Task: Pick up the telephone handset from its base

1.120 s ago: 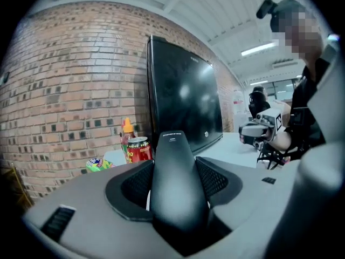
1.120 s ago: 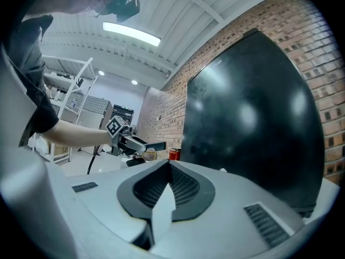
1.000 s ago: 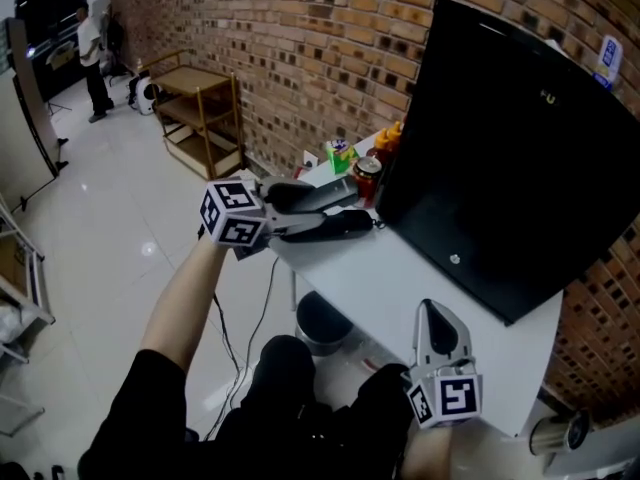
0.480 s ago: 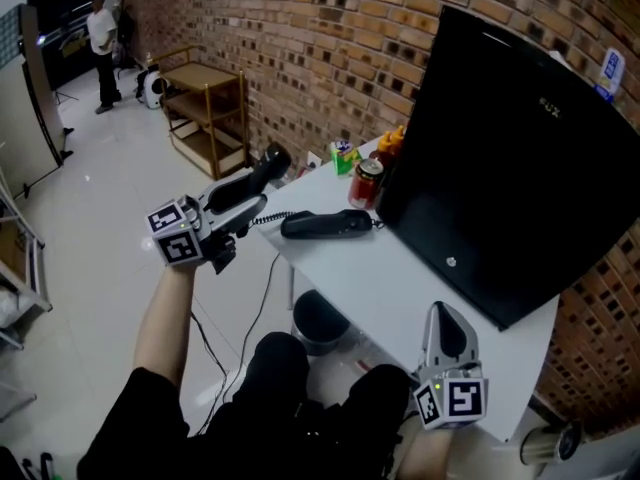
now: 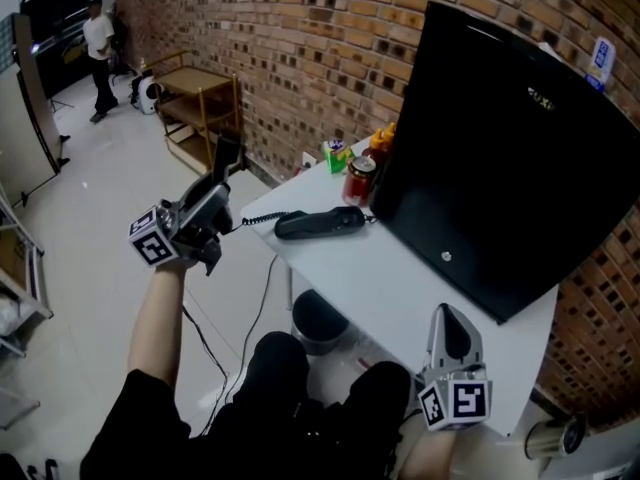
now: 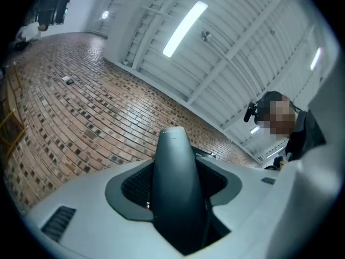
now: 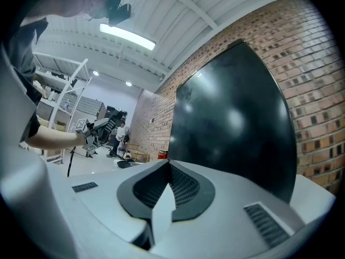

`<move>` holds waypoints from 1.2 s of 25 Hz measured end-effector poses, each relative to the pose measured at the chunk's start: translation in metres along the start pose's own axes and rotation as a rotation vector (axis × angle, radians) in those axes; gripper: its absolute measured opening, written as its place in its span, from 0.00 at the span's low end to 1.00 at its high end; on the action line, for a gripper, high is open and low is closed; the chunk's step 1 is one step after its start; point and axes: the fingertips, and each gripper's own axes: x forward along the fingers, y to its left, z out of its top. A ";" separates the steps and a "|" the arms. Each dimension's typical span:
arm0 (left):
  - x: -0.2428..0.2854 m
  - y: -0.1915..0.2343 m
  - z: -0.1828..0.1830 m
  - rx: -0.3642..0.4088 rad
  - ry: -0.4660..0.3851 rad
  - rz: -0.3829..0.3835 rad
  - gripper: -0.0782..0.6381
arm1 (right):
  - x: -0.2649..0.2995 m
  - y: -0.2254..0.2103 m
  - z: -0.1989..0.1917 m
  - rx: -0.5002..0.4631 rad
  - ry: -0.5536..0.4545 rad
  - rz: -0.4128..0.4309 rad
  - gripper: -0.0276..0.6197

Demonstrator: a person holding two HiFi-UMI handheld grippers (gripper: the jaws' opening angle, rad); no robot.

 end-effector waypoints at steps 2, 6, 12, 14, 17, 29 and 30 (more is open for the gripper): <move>0.000 -0.002 -0.005 0.001 0.015 0.003 0.46 | -0.003 0.000 -0.001 -0.008 -0.002 0.002 0.06; 0.003 -0.001 -0.009 0.021 0.054 0.012 0.46 | -0.001 0.002 0.002 -0.011 -0.012 0.004 0.06; -0.004 0.003 -0.016 0.014 0.055 0.030 0.46 | -0.003 0.000 0.001 -0.031 0.002 0.009 0.06; -0.005 0.005 -0.016 0.014 0.054 0.032 0.46 | -0.003 -0.004 0.001 -0.023 -0.005 -0.003 0.06; -0.006 0.009 -0.016 0.003 0.048 0.032 0.46 | -0.001 -0.006 -0.001 -0.016 -0.003 -0.009 0.06; -0.010 0.016 -0.016 -0.019 0.043 0.026 0.46 | 0.007 -0.005 -0.005 -0.003 0.001 0.013 0.06; -0.011 0.016 -0.016 -0.016 0.044 0.028 0.46 | 0.007 -0.005 -0.005 -0.006 0.003 0.015 0.06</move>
